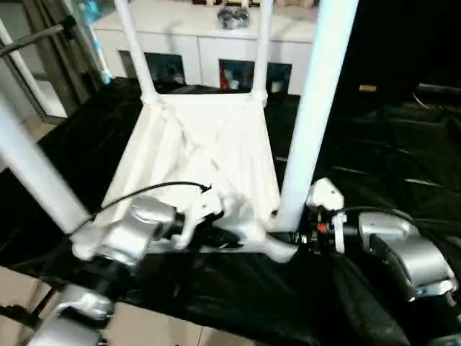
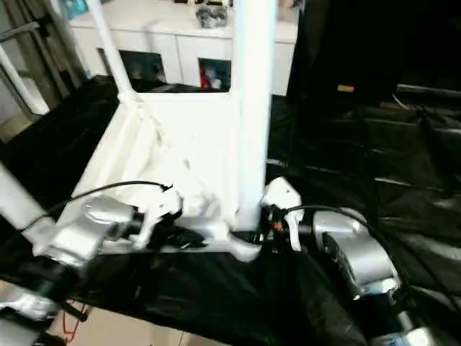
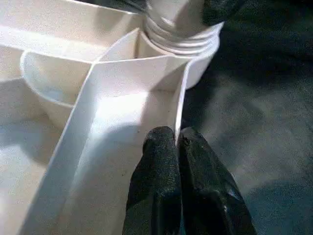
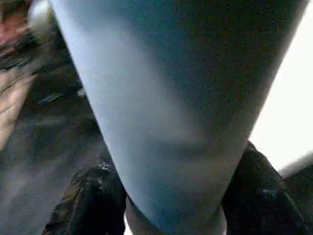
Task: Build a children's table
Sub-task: Rotate leg to tighten
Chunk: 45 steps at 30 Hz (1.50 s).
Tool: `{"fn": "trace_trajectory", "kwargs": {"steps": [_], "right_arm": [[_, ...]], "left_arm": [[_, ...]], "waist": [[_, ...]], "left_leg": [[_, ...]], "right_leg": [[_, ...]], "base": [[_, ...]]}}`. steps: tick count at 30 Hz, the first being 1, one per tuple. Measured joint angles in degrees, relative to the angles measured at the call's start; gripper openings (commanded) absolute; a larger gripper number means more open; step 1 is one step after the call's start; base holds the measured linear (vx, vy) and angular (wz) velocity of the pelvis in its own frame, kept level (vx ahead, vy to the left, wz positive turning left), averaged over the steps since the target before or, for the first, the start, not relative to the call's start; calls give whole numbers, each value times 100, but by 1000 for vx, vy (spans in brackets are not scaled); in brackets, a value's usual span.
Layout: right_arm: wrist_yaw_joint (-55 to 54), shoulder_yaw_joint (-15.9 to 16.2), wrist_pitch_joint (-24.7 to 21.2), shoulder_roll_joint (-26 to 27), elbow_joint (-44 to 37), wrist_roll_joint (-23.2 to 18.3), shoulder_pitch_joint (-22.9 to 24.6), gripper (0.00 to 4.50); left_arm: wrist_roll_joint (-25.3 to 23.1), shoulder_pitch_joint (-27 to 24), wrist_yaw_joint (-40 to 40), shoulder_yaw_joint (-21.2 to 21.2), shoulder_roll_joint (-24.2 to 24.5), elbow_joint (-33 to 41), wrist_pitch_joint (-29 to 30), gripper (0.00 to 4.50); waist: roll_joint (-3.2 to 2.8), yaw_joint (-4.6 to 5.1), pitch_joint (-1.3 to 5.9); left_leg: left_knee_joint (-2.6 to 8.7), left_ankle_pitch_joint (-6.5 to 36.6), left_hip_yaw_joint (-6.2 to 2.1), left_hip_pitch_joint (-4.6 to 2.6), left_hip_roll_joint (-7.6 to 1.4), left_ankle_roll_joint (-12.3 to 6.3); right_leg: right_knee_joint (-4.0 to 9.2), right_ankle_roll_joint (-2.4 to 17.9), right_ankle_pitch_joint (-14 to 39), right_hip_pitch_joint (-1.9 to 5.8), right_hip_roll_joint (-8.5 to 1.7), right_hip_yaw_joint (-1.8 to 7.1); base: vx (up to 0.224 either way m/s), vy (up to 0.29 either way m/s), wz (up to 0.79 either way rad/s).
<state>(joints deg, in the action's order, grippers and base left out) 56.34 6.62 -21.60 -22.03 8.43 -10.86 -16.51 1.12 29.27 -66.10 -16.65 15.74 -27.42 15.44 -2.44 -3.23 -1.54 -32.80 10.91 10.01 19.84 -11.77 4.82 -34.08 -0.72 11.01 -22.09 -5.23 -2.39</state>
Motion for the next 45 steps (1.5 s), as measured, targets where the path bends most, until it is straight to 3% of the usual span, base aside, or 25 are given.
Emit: {"fn": "trace_trajectory", "kwargs": {"steps": [4,9,12,18,25,29,41,42,45], "right_arm": [[-1509,-338,178,657,495,335,-181,203],[-2329,-442,156,998,551,485,-258,202],[-2561,-522,176,1257,654,592,-308,268],[-2291,-472,182,1197,605,570,-311,309],[-660,45,182,255,203,420,-181,309],[123,241,165,-195,45,304,-126,309],[746,512,96,-361,-22,191,-172,309],[764,518,95,-350,-4,190,-187,287],[807,562,94,-352,101,194,-286,279]], "left_arm": [[-97,98,992,168,-519,-207,209,0],[-99,98,1385,206,-743,-221,320,0],[-144,83,1394,218,-743,-213,323,0],[-248,82,1239,32,-569,-102,136,0],[-231,83,292,-205,17,152,-83,0],[-176,82,-150,-260,204,191,-288,0],[-87,64,-711,-368,552,225,-428,0],[-84,64,-729,-364,559,221,-428,0],[-81,65,-759,-356,575,205,-428,0]], "waist": [[-1,153,5],[6,213,11],[2,275,17],[1,316,19],[-13,276,29],[-32,129,35],[-34,113,34],[-41,113,35],[-52,117,40]], "left_leg": [[-18,0,-10,-5,6,0],[-10,1,-28,-1,8,-1],[-8,1,-30,0,8,-1],[-6,1,-31,11,8,-1],[60,4,-20,15,3,4],[73,9,-14,22,-1,7],[60,13,-13,16,-1,14],[60,14,-13,16,-1,14],[62,13,-13,15,-1,13]], "right_leg": [[13,-22,13,-1,-4,4],[31,-25,14,-1,0,-8],[31,-25,13,-1,1,-9],[40,-25,13,-6,1,-8],[45,-2,1,-10,9,-22],[52,14,21,-11,10,-36],[50,16,20,-3,8,-32],[51,16,20,-3,8,-32],[50,16,20,-3,8,-33]], "base": [[0,0,0],[0,0,0],[0,0,0],[0,0,0],[22,-8,2],[0,0,0],[0,0,0],[0,0,0],[0,0,0]]}}
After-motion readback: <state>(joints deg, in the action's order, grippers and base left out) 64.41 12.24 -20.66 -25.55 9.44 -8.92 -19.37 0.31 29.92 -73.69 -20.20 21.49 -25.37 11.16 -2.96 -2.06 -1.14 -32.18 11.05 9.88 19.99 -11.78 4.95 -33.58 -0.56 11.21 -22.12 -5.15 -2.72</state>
